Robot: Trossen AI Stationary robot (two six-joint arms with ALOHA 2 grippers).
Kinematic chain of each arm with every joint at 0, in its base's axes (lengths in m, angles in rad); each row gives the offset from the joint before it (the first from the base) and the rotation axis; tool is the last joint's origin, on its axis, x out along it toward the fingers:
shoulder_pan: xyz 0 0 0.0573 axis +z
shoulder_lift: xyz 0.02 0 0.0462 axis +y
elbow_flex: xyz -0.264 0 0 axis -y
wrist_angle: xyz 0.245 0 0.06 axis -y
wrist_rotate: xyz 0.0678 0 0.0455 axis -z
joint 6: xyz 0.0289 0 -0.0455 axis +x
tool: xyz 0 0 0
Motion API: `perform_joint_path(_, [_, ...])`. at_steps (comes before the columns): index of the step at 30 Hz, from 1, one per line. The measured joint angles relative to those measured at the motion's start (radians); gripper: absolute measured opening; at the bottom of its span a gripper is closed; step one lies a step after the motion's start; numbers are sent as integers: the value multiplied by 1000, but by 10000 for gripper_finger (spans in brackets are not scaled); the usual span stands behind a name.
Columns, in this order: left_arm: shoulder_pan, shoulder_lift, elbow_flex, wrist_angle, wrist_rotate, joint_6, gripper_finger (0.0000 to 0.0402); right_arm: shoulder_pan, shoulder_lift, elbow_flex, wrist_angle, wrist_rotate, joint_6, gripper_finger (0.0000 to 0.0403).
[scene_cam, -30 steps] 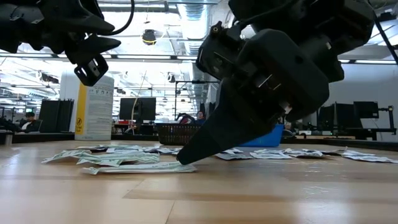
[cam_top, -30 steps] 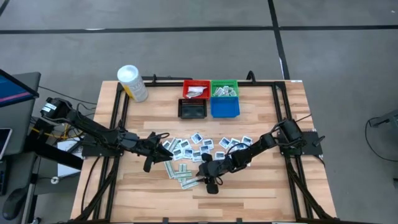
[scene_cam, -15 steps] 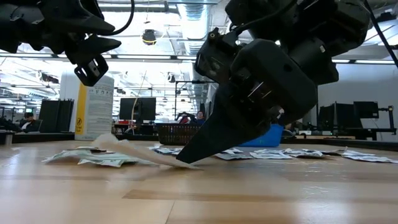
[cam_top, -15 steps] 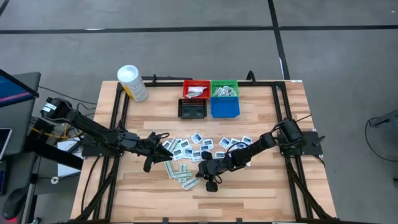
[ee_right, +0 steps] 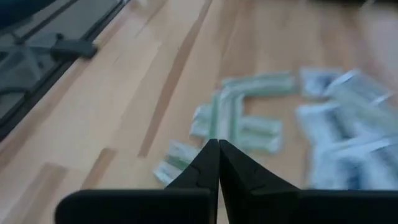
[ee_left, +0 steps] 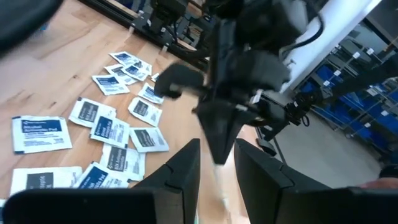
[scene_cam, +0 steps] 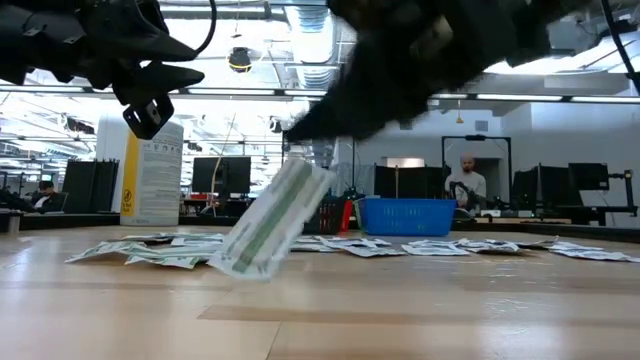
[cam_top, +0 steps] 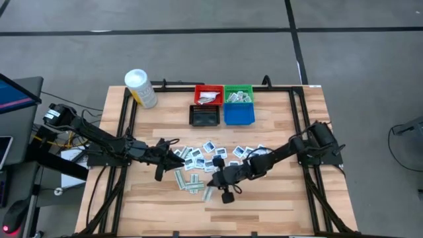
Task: Pick & Place First Aid Supplies
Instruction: Put the bandage into the red basket
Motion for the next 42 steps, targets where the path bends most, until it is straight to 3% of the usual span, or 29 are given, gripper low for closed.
perform_joint_path(10, [4,0,0,18,-95,-26,101,-53,-164,2,-72,137,-115,1])
perform_joint_path(17, [4,0,0,19,-97,-26,120,-88,-187,2,-80,49,-106,2])
perform_joint_path(24, [4,0,0,9,-97,-24,123,-95,-121,2,-86,15,92,11])
perform_joint_path(35, [4,0,0,-2,-97,-23,122,-76,114,38,61,11,225,121])
perform_joint_path(42, [2,10,-1,-15,-96,-23,121,-78,183,94,69,-46,261,182])
